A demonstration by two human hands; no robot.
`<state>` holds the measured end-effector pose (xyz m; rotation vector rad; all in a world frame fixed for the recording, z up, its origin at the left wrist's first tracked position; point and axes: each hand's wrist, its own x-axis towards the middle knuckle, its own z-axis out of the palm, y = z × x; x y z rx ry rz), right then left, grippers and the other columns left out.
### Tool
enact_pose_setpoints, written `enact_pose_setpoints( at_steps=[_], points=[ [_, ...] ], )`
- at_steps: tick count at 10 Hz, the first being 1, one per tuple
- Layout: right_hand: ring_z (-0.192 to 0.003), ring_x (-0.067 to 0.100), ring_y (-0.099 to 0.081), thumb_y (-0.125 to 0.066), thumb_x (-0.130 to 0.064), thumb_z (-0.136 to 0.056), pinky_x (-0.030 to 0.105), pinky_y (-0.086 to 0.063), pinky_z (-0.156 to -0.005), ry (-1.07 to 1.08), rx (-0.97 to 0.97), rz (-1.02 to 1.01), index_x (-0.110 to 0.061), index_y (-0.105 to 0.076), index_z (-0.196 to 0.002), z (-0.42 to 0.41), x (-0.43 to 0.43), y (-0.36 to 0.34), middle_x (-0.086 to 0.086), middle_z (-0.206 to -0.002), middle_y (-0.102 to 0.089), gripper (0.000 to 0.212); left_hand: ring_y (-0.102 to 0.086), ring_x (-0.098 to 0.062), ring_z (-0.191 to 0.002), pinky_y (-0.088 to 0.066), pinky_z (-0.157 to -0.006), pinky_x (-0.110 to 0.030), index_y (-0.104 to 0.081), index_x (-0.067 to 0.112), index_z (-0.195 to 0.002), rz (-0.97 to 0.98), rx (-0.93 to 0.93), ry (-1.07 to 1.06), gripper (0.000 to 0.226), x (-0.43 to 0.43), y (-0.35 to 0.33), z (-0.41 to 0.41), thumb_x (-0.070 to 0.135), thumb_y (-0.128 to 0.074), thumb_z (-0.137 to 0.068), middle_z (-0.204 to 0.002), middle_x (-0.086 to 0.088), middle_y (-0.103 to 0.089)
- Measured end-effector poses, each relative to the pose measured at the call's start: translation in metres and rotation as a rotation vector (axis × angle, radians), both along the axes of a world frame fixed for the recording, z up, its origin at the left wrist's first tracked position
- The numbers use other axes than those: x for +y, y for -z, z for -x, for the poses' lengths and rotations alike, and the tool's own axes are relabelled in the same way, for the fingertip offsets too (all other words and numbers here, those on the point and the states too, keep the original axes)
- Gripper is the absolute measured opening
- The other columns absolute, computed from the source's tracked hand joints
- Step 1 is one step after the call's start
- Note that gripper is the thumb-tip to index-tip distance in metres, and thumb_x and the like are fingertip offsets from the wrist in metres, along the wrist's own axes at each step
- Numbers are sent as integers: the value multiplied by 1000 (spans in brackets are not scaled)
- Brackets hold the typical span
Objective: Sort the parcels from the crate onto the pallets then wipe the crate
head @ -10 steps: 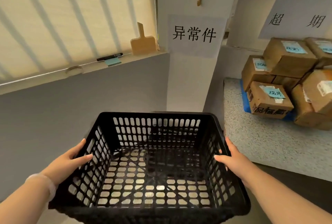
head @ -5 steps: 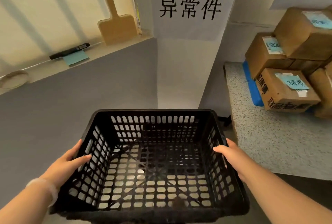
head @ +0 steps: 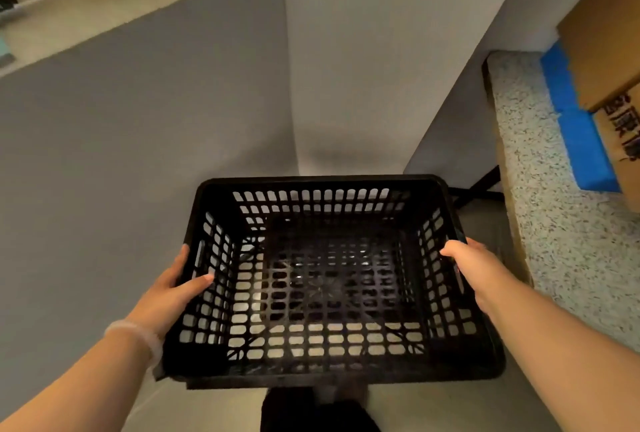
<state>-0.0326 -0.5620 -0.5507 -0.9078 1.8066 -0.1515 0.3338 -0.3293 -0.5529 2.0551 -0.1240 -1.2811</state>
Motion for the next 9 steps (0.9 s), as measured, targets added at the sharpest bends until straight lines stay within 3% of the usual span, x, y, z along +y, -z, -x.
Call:
enact_pose_setpoints(
  at_steps=[2,3,4,5,6,7,8,9],
  points=[
    [-102,25,-46,-56,-18,-94,40,-39,-86,74,-6,54,-18,-43,-141,-5,-29,54,5,-120,-51,49,-67,-26,-102,-53,-88,-50,-42,77,-112,65,34,-35,60,-48,69,-2,31,-72,-86,-119,8,-66],
    [-102,26,-50,-57,-17,-93,44,-45,-91,83,-23,54,-20,-44,-140,-8,-38,78,5,-115,-57,49,-64,-21,-107,-50,-95,-49,-45,74,-115,109,14,-1,60,-62,94,-2,26,-70,-89,-123,12,-63],
    [-99,25,-52,-56,-8,-93,42,-46,-92,87,-36,66,-24,-50,-120,-7,-41,102,4,-106,-57,32,-56,-20,-120,-43,-106,-49,-35,57,-141,107,-49,56,72,-68,121,1,26,-72,-87,-139,11,-48],
    [-102,28,-57,-58,-5,-88,49,-49,-94,135,-42,121,-30,-54,-108,-7,-41,122,8,-117,-60,32,-45,-20,-129,-35,-112,-48,-29,48,-148,100,-143,111,76,-70,134,4,28,-71,-88,-145,9,-34],
    [-110,28,-55,-64,-10,-86,46,-48,-95,94,31,165,-31,-41,-138,-5,-38,135,7,-128,-56,61,-31,-22,-141,-26,-117,-45,-22,47,-150,84,-200,209,80,-72,135,6,30,-70,-88,-154,6,-22],
    [-141,33,-32,-76,-33,-82,50,-34,-113,-127,260,122,-32,-6,-156,-5,-35,139,6,-159,-26,103,-14,-26,-149,-18,-120,-45,-12,49,-151,-27,-239,366,89,-75,126,12,38,-71,-86,-162,3,-2],
    [-150,29,-10,-78,-47,-78,51,-21,-119,-333,306,159,-36,-2,-156,-11,-27,128,0,-165,-2,110,-2,-27,-151,-12,-121,-46,-5,51,-151,-110,-327,479,95,-79,117,16,51,-71,-82,-163,3,11],
    [-151,24,-6,-74,-57,-77,49,-16,-121,-602,292,269,-36,-6,-156,-23,-13,107,-6,-165,1,106,1,-25,-151,-12,-122,-46,-5,48,-152,-88,-489,605,96,-84,107,26,60,-67,-79,-163,7,13]
  ],
)
